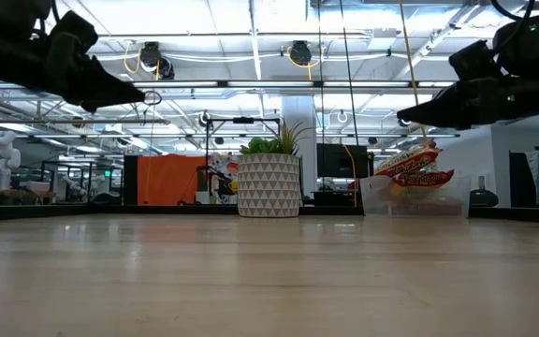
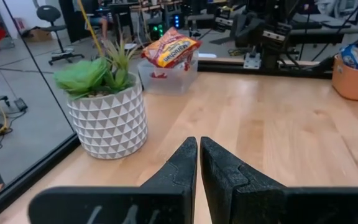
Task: Sort Maruchan noodles
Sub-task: Return to Home Position
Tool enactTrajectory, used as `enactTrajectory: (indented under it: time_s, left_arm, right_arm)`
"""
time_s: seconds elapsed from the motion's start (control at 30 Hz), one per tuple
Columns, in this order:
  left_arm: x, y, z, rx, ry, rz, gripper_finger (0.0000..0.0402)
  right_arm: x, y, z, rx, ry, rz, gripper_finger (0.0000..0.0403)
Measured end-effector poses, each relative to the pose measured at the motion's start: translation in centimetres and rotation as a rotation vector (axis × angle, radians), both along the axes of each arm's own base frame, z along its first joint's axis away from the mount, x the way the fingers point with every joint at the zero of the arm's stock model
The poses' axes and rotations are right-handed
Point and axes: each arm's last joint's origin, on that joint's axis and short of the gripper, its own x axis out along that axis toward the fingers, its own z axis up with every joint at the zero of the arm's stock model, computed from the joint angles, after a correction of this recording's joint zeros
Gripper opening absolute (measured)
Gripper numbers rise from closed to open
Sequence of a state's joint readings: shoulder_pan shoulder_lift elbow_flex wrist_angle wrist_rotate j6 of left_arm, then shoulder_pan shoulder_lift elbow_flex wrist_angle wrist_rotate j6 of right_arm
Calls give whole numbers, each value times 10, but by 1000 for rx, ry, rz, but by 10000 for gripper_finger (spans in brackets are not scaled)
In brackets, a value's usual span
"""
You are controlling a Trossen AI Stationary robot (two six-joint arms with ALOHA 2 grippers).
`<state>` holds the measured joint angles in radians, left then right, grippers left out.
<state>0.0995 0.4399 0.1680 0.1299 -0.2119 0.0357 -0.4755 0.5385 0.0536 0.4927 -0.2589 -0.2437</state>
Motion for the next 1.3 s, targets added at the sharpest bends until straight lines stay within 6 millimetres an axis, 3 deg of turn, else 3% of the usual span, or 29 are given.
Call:
enactTrajectory:
  time_s: [0.67, 1.0, 1.3]
  left_arm:
    - [-22, 1, -17, -19, 5, 42, 26]
    - [-31, 0, -19, -50, -6, 45, 26]
    - [-39, -1, -19, -73, -39, 50, 26]
  right_arm:
    - [-4, 3, 3, 42, -30, -13, 0]
    - [1, 20, -2, 73, 16, -20, 0]
    - [0, 36, 0, 63, 8, 92, 0]
